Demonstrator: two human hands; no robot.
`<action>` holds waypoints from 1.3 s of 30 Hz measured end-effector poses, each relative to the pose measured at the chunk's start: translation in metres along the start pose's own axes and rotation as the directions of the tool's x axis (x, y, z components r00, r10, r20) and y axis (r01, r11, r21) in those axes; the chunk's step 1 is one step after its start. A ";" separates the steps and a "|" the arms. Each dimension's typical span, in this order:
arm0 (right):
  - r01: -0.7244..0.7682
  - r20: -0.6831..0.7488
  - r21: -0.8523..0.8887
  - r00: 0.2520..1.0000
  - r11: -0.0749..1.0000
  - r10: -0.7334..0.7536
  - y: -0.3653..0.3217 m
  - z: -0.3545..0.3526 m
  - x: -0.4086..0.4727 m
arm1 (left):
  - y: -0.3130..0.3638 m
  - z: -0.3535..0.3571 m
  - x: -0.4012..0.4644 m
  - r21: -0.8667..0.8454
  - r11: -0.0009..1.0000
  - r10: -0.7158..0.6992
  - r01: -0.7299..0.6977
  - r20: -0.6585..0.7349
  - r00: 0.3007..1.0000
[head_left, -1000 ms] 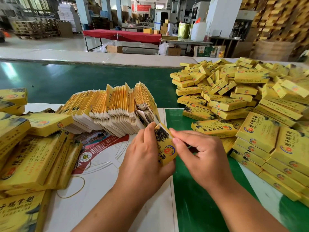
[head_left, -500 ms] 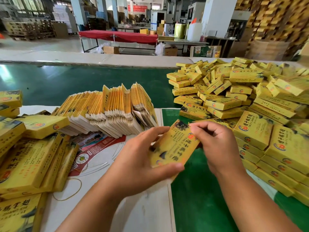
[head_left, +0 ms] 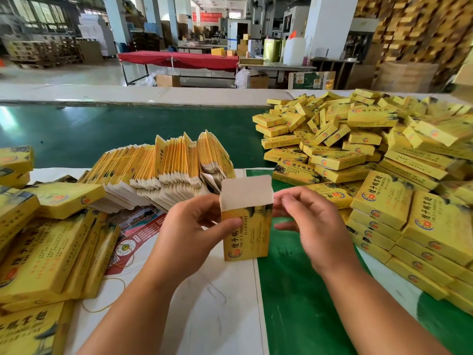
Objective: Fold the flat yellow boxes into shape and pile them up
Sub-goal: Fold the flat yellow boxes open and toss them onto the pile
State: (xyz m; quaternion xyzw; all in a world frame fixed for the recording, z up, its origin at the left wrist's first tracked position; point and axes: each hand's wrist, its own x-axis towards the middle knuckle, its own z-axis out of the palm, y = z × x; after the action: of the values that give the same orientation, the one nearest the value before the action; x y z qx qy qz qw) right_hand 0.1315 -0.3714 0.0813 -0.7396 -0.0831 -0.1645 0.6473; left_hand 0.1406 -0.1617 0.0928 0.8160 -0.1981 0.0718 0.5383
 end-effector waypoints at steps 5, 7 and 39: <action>0.157 0.090 -0.091 0.985 0.983 -0.149 0.004 0.003 -0.005 | -0.011 0.004 0.003 -0.004 1.000 -0.029 0.029 0.012 1.000; 0.174 0.078 -0.124 0.983 0.977 -0.165 0.005 0.004 -0.005 | -0.012 0.006 0.002 0.026 1.000 -0.009 0.010 -0.023 1.000; 0.205 0.157 -0.151 0.971 0.967 -0.181 0.006 0.002 -0.001 | -0.014 0.008 0.001 -0.120 0.988 0.084 -0.093 -0.072 0.994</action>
State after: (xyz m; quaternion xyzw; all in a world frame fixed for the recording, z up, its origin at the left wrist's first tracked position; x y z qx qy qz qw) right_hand 0.1331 -0.3700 0.0748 -0.7891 -0.1867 -0.1801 0.5568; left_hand 0.1460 -0.1649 0.0780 0.7687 -0.2200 0.1105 0.5903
